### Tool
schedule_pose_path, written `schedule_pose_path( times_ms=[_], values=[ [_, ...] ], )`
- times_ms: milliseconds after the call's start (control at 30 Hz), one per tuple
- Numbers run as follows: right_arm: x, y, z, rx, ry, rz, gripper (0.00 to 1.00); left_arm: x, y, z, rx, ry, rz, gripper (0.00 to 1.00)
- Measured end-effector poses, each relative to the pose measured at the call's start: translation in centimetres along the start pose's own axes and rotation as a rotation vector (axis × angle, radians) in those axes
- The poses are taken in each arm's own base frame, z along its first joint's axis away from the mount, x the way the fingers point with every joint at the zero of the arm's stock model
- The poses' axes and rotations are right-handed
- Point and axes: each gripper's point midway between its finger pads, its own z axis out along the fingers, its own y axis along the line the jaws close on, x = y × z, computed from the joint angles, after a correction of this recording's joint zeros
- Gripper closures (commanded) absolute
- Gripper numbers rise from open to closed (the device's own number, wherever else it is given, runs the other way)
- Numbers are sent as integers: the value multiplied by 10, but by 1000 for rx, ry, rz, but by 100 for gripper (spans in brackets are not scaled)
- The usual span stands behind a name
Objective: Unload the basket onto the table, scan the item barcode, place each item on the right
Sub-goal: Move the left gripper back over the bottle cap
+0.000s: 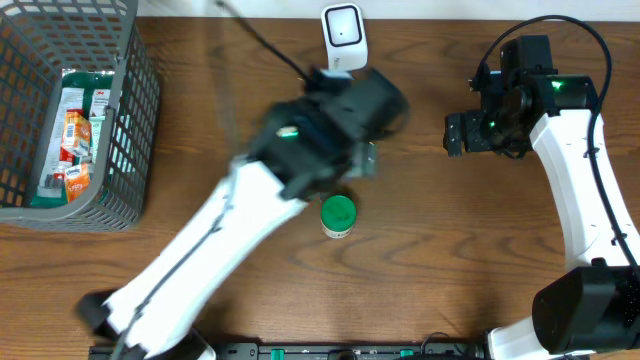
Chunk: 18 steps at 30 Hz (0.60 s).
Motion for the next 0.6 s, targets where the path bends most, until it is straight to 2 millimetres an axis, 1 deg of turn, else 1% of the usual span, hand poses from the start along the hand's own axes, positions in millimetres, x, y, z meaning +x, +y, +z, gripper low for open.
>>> schedule_pose_path(
  times_ms=[67,133,167,233,267,333,400,433,533,600],
  values=[
    [0,0,0,0,0,0,1,-15,9,-13,43,-60,-16,3],
    [0,0,0,0,0,0,1,-22,12,-18,79,-95,-18,3],
    [0,0,0,0,0,0,1,-23,13,-17,97,-102,-14,3],
    [0,0,0,0,0,0,1,-24,12,-7,133,-99,-10,3],
    [0,0,0,0,0,0,1,-23,10,2,161,-89,-9,3],
    [0,0,0,0,0,0,1,-16,11,24,193,-44,-10,3],
    [0,0,0,0,0,0,1,0,15,48,211,31,-4,3],
    [0,0,0,0,0,0,1,6,16,54,212,55,-1,3],
    [0,0,0,0,0,0,1,39,18,73,213,170,28,3],
    [0,0,0,1,1,0,1,58,18,81,209,227,46,3]
  ],
)
